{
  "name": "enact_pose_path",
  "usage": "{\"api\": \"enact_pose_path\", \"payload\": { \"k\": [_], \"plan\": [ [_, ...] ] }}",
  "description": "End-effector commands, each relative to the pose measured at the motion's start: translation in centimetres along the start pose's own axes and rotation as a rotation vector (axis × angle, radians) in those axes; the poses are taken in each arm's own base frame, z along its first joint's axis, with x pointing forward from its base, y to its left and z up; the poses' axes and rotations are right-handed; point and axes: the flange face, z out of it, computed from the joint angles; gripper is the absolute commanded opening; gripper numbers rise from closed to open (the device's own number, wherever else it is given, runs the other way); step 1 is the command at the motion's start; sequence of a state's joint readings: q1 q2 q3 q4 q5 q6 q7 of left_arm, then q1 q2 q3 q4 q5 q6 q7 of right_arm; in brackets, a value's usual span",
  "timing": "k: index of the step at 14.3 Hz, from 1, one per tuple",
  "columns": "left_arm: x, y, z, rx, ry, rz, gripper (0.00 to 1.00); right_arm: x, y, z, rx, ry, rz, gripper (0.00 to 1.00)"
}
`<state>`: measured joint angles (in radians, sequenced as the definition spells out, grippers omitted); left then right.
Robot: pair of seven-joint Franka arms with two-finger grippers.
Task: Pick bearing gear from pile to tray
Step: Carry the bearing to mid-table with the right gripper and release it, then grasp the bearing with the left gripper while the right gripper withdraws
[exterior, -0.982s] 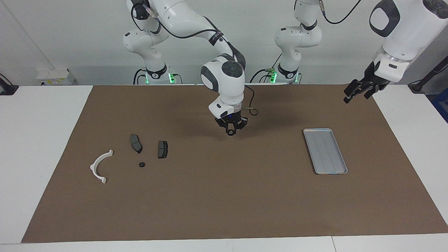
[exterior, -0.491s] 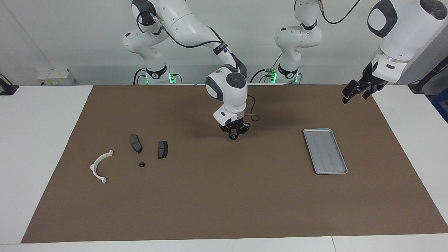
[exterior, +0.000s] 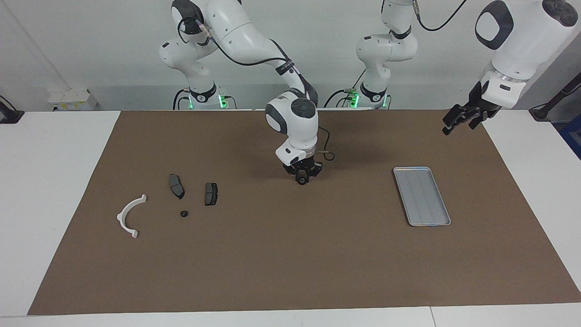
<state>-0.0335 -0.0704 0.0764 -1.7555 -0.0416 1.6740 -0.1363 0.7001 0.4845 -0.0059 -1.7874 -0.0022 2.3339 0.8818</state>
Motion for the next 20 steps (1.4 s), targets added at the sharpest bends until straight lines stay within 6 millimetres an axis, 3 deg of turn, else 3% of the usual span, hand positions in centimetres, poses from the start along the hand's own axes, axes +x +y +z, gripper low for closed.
{"api": "enact_pose_path", "payload": {
  "k": [1,3,5,8,10,13,15,17,20],
  "plan": [
    [-1.1,0.3,0.2,0.01,0.017,-0.015,1.0,0.6,0.6,-0.5,0.006,-0.006,0.0,0.98],
    [-1.3,0.8,0.0,0.008,0.027,-0.031,1.0,2.8,1.8,-3.6,0.003,-0.005,0.033,0.98],
    [-1.3,1.3,0.5,0.007,0.028,-0.037,1.0,5.9,4.9,-8.0,0.02,0.017,0.033,0.98],
    [-1.6,3.6,0.7,0.007,0.025,-0.056,1.0,12.3,13.6,-13.3,0.033,0.065,-0.053,0.98],
    [-2.1,7.3,1.5,0.009,0.022,-0.106,1.0,16.5,20.9,-15.4,0.021,0.084,-0.157,0.98],
    [-3.0,12.4,3.0,0.014,0.013,-0.15,1.0,20.3,30.8,-16.0,-0.01,0.087,-0.312,0.98],
    [-3.4,16.2,4.9,0.02,0.009,-0.181,1.0,21.3,35.7,-15.5,-0.024,0.071,-0.375,0.98],
    [-4.1,20.7,7.4,0.022,0.013,-0.197,1.0,21.0,38.4,-14.1,-0.029,0.033,-0.38,0.97],
    [-5.0,27.5,11.4,0.01,0.037,-0.221,1.0,20.2,39.2,-11.7,-0.03,-0.001,-0.362,0.96]
  ]
}}
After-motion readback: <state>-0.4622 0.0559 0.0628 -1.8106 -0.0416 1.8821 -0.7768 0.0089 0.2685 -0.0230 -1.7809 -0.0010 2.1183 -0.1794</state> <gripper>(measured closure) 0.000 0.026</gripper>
